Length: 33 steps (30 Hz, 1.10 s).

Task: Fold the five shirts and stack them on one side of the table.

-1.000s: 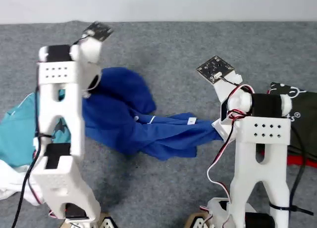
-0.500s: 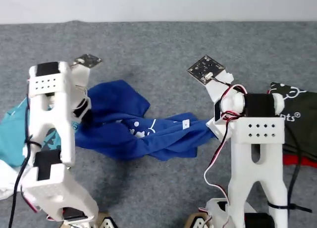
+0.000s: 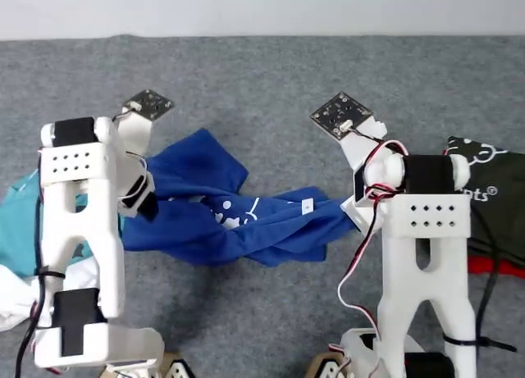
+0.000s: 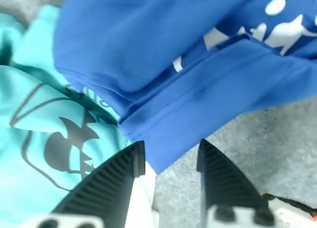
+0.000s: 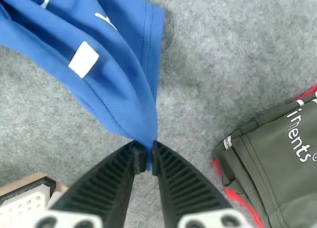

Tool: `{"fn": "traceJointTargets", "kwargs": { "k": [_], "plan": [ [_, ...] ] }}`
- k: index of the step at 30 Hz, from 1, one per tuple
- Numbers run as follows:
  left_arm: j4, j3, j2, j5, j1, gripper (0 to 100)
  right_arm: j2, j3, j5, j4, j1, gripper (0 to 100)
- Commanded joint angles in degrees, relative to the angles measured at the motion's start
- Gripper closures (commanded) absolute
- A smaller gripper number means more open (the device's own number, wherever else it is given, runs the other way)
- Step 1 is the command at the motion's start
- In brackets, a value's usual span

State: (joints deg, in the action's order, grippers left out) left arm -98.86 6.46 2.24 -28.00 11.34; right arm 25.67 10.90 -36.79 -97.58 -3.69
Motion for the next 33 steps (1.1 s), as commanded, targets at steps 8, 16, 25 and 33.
{"fn": "traceJointTargets", "kwargs": {
  "k": [8, 16, 25, 33],
  "plan": [
    [3.78, 0.13, 2.64, 2.02, -0.09, 82, 1.54, 0.09, 0.53, 0.57, -0.13, 98.7],
    [2.99, -0.04, 3.16, 5.27, 0.00, 82, 2.07, 2.29, 3.52, 0.57, 0.13, 98.7],
    [4.57, -0.13, 2.81, 10.37, 3.34, 82, 1.63, 2.37, 3.78, 0.57, 0.13, 98.6],
    [4.84, 0.31, 2.55, 13.36, 3.34, 82, 1.63, 2.37, 3.87, 0.48, -0.04, 98.6]
  ]
}}
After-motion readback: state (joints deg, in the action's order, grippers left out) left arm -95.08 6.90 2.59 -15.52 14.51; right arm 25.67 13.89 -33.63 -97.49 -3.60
